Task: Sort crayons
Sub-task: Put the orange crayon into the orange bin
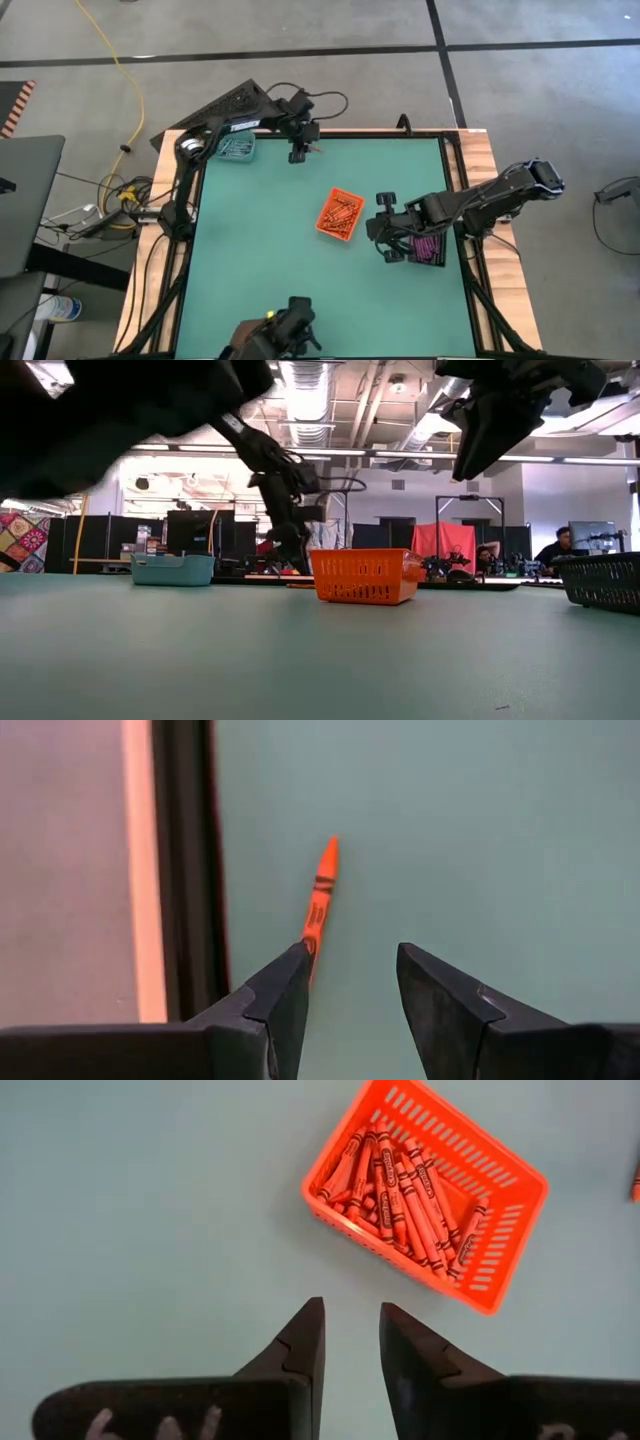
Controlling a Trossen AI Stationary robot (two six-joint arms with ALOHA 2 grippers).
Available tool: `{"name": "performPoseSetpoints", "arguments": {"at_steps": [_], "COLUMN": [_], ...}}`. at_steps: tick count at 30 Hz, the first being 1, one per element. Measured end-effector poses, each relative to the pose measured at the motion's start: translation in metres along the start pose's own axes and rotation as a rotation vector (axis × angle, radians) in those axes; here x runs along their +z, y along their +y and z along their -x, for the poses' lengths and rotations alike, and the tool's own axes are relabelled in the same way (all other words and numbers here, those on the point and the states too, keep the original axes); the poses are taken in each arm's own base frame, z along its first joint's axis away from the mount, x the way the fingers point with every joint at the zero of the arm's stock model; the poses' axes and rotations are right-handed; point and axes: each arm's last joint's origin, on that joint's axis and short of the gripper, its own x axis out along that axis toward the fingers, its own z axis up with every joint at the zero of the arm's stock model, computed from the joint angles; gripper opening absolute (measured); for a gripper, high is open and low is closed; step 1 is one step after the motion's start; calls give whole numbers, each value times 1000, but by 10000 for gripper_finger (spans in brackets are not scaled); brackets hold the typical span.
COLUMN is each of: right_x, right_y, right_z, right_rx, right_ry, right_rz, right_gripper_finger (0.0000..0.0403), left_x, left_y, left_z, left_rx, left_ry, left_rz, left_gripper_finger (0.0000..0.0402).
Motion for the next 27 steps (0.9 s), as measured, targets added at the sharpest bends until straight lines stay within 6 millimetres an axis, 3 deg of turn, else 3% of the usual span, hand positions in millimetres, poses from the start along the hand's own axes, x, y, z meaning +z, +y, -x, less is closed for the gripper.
{"name": "performPoseSetpoints", "arguments": {"at_steps": [11, 27], "right_x": [0, 0], "right_y": [0, 0], "right_z": [0, 0], "right_rx": [0, -1], "right_ry": [0, -4], "right_rz": [-16, -12], "right_gripper_finger": [91, 91], "left_x": [0, -20], "left_y": [22, 28], "left_z": [-34, -42], "left_rx": [-98, -151], "left_ry": [110, 148], "left_rz": [13, 74], "left_gripper_finger": [142, 130]}}
